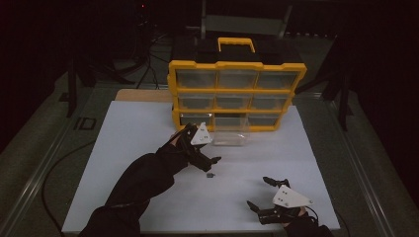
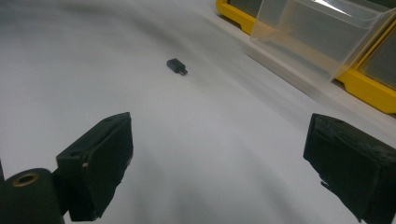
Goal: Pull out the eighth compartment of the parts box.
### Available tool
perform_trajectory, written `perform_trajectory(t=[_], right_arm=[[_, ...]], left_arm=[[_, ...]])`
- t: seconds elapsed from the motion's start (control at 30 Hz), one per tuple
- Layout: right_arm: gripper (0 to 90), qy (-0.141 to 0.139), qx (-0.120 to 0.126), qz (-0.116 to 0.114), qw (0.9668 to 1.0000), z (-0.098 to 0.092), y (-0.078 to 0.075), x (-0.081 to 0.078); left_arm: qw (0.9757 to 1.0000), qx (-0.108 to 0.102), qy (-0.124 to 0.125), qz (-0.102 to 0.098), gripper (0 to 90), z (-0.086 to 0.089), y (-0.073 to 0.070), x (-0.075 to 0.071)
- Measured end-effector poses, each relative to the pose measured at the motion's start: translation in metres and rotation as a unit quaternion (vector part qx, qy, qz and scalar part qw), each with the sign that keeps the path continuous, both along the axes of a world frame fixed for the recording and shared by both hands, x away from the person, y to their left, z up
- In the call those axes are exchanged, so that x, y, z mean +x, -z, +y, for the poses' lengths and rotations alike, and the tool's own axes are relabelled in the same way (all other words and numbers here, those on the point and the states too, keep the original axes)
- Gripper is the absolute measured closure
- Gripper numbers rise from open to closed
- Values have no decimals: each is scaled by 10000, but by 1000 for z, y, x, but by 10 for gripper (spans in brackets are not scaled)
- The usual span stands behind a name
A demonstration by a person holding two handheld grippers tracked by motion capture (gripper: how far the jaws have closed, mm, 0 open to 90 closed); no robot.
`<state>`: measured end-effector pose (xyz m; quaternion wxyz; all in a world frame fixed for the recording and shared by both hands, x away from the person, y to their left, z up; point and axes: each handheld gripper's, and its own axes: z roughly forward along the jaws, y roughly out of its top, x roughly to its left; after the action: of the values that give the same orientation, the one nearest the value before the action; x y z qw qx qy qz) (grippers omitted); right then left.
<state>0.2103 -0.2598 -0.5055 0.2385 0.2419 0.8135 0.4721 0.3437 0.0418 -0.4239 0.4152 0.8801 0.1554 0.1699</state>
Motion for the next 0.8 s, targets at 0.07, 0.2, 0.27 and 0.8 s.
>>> perform_trajectory(t=[0.07,0.2,0.27,0.8], right_arm=[[83,-2,2,5,10000,0,0,0],[84,-2,2,9,10000,0,0,0],[83,3,3,5,10000,0,0,0],[83,11,2,7,10000,0,0,0]], left_arm=[[10000,12,-21,29,19,2,1,-1],[9998,-56,-117,137,25,7,3,0],[9998,-77,-122,163,25,8,4,-2],[9995,35,-90,310,30,11,18,-14]])
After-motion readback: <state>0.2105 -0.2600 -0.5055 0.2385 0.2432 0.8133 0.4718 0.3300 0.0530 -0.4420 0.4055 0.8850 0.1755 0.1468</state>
